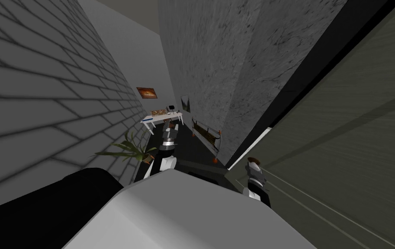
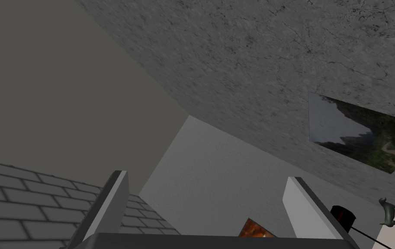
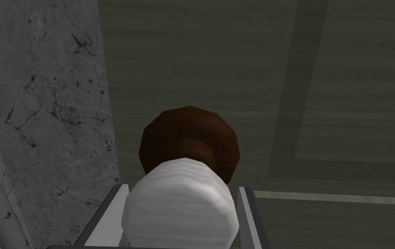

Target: Pull the door open

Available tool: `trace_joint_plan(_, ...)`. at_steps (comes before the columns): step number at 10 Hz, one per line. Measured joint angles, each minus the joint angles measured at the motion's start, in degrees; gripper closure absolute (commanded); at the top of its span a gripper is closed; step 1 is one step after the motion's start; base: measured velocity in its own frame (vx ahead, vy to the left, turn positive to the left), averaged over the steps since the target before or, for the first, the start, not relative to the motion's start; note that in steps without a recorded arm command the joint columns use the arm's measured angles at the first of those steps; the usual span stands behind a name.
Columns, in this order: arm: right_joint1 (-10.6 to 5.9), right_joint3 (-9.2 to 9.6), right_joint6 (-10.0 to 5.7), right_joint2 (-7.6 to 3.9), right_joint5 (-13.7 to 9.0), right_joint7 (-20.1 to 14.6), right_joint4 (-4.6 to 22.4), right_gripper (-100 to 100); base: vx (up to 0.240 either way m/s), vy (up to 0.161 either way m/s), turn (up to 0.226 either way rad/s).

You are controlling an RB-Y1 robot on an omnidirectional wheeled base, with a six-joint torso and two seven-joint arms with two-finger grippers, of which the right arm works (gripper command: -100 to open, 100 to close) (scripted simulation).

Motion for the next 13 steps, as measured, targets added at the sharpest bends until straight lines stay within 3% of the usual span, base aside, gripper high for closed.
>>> trace_joint_plan(3, -1.37, 2.29, -0.69, -0.77, 1.2, -2.4, 2.4, 100, -0.208, 0.0, 0.067)
trace_joint_plan(5, -0.1, 3.38, 0.28, -0.65, 1.8, -2.9, 0.1, 100, -0.195, -0.026, 0.068)
trace_joint_plan(7, -0.59, 4.26, 0.16, -0.77, 2.3, -3.6, 0.7, 100, -0.118, -0.008, 0.052)
trace_joint_plan(13, 0.62, 8.01, -0.41, -2.48, 4.5, -7.0, -0.7, 100, -0.245, -0.013, 0.083)
